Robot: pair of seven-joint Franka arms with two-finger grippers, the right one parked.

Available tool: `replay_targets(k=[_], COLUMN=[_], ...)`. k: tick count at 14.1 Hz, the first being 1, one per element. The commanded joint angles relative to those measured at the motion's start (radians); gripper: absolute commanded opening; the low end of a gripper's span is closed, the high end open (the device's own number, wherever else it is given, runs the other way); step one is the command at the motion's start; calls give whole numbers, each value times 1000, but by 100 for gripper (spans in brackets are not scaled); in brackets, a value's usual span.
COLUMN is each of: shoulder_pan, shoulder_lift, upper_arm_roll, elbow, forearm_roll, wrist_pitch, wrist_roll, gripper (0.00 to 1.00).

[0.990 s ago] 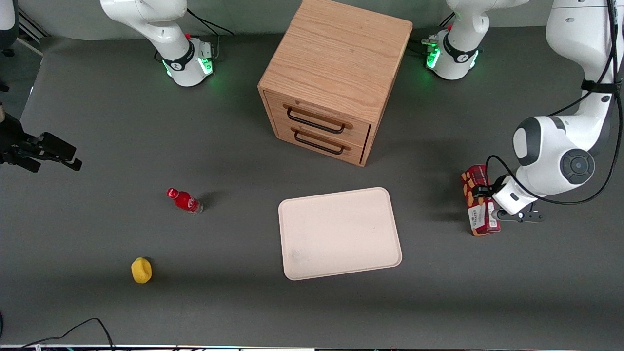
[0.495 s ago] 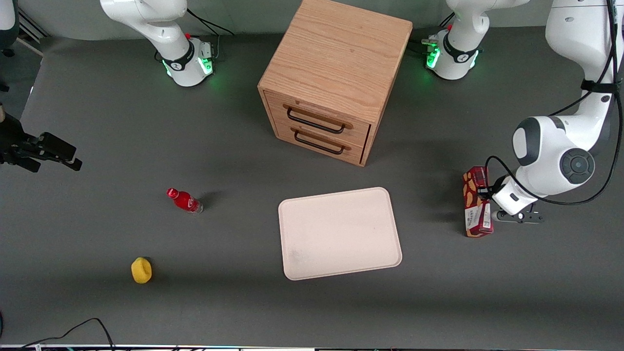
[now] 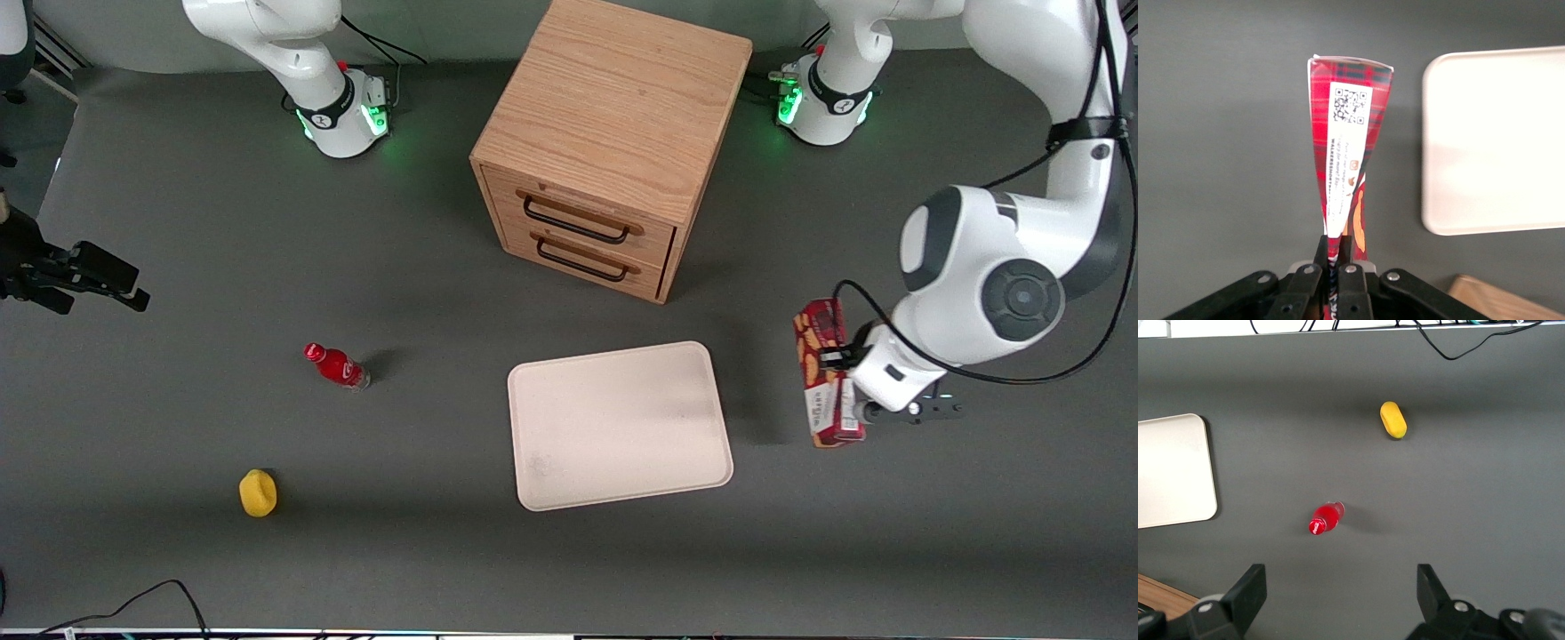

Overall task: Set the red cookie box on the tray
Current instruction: 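Carry the held cookie box over the white tray and lower it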

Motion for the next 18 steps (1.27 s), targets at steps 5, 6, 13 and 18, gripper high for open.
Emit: replay_targets(k=[5, 6, 13, 18], shoulder_pan=[-171, -189, -229, -229], shoulder_lift=[256, 286, 349, 327], upper_arm_roll=[17, 17, 17, 19], elbow=[172, 172, 172, 191], forearm_roll=[-7, -4, 64, 78], wrist_pitch=[113, 174, 212, 194], wrist_roll=[-298, -332, -325, -329], gripper=[0, 0, 40, 100])
